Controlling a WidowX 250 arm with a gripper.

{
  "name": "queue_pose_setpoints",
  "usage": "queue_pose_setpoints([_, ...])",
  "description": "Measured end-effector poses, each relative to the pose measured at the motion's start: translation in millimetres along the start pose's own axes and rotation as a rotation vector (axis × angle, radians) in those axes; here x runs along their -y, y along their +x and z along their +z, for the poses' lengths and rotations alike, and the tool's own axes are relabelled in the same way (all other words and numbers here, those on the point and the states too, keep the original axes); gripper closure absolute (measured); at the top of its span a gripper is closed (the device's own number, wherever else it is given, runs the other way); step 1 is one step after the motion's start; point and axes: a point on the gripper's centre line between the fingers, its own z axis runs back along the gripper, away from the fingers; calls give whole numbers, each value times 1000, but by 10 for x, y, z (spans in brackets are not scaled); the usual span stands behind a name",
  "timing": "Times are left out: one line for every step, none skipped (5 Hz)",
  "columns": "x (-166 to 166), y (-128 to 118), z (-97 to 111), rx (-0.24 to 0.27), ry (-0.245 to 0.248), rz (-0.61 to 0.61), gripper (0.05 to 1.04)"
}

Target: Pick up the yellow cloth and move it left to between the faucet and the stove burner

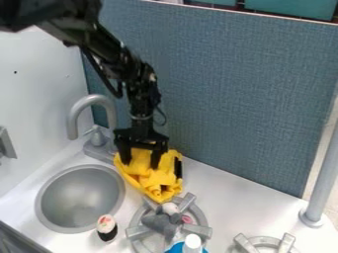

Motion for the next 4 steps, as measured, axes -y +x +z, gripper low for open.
queue_pose_setpoints([17, -194, 418, 11, -25, 21, 83])
queue_pose_setpoints([200, -580, 676, -56, 3, -42, 83])
queue_pose_setpoints([318, -997, 900, -93, 16, -99, 83])
queue_pose_setpoints([426, -1323, 1115, -70, 24, -157, 83])
